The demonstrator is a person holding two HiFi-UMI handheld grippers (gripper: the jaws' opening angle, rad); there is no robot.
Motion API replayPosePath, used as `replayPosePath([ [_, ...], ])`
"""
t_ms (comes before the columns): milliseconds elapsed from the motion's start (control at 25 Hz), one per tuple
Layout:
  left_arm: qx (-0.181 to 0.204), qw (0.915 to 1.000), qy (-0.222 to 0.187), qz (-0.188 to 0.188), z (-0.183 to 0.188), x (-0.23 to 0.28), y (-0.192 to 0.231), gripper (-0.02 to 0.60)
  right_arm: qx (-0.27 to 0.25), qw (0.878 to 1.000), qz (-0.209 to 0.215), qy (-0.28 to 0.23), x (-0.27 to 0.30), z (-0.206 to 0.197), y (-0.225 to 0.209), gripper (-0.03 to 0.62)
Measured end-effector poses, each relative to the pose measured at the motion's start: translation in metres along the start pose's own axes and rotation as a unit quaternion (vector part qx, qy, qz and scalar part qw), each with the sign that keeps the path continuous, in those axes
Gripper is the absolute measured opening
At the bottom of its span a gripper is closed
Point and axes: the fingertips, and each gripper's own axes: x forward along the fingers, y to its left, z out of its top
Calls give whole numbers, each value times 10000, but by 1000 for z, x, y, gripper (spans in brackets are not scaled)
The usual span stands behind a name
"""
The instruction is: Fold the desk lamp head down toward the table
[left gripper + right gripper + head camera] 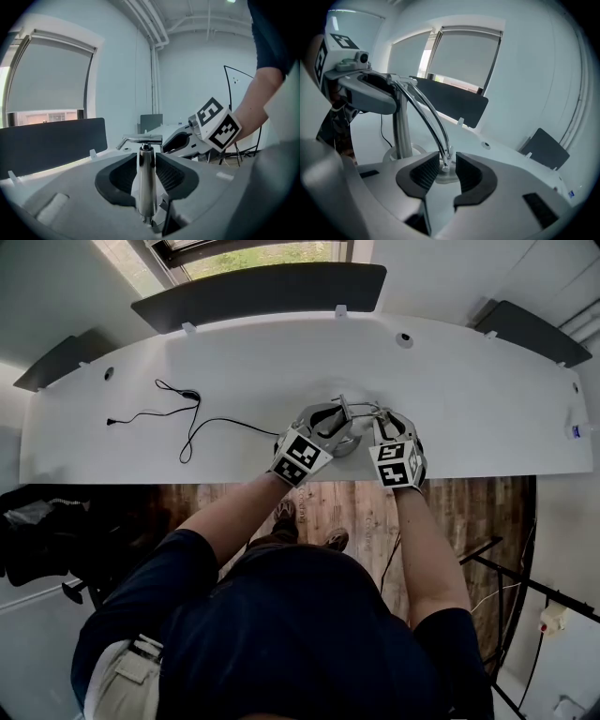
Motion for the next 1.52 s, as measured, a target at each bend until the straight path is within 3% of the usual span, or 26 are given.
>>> replayPosePath([
  [160,98,9999,-57,109,0,-15,1,110,64,9996,65,-257,-32,11,9,114],
  [320,-110,9997,-188,113,8,-40,-11,110,491,9964,178,-664,-72,26,28,101],
  [600,-70,9961,-821,-304,66,-88,-54,110,1089,9837,380,-1378,-142,63,53,81],
  [840,-147,9920,-1120,-571,98,-119,-86,62,1357,9713,482,-1894,-197,83,61,51],
  [1080,-174,9886,-1242,-831,92,-132,-111,8,1538,9613,511,-2229,-226,80,75,24],
  [1520,-260,9857,-1244,-1106,90,-144,-131,6,1652,9564,624,-2328,-236,76,96,11],
])
